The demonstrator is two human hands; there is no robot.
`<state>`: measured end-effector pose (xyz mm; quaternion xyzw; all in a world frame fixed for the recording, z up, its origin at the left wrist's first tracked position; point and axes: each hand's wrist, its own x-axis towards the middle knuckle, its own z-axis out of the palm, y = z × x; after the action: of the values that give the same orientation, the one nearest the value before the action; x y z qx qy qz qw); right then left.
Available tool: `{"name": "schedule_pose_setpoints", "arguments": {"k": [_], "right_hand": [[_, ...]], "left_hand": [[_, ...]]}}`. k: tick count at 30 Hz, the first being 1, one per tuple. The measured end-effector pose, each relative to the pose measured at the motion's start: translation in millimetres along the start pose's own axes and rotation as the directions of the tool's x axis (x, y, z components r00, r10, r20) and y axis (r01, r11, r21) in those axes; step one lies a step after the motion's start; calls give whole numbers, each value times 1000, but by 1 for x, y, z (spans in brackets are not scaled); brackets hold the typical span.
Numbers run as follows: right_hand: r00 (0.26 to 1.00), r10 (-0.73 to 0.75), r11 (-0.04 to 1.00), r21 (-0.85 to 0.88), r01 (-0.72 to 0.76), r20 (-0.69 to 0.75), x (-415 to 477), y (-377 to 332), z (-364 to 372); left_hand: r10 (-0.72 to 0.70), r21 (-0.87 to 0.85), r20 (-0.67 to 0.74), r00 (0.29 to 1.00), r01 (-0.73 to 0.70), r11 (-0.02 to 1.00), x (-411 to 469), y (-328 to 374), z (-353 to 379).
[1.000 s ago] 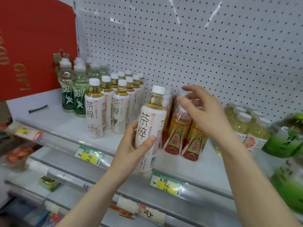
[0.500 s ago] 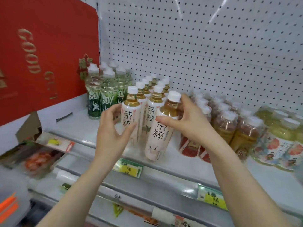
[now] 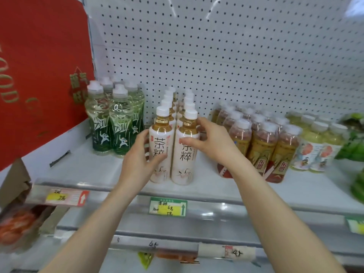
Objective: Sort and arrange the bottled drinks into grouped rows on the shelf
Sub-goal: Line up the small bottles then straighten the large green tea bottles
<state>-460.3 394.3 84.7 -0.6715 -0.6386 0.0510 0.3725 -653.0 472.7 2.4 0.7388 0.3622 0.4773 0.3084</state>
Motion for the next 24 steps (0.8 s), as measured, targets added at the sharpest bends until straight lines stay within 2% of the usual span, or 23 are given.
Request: {"name": "schedule_pose_setpoints", "arguments": {"k": [8, 11, 14, 16, 21, 24], "right_hand": [[999, -13, 1000, -19, 13, -37, -11, -1, 11], [998, -11, 998, -61, 8, -54, -26, 8, 16], [978, -39, 990, -140, 11, -203, -59, 29, 12], [950, -39, 986, -164, -13, -308, -89, 50, 3], [870, 112, 961, -169, -217, -479, -178, 122, -43], [812, 196, 929, -160, -332, -549, -226, 164, -91]], "left_hand": [[-18, -19, 20, 1000, 18, 1000, 2, -2, -2], [-18, 10, -71, 997, 19, 1000, -9, 4, 4], [46, 67, -217, 975, -32, 997, -31, 12, 14], [116, 119, -241, 963, -90, 989, -46, 21, 28], [207, 68, -92, 974, -201, 977, -76, 54, 91], [219, -12, 14, 976, -219, 976, -84, 81, 145]]}}
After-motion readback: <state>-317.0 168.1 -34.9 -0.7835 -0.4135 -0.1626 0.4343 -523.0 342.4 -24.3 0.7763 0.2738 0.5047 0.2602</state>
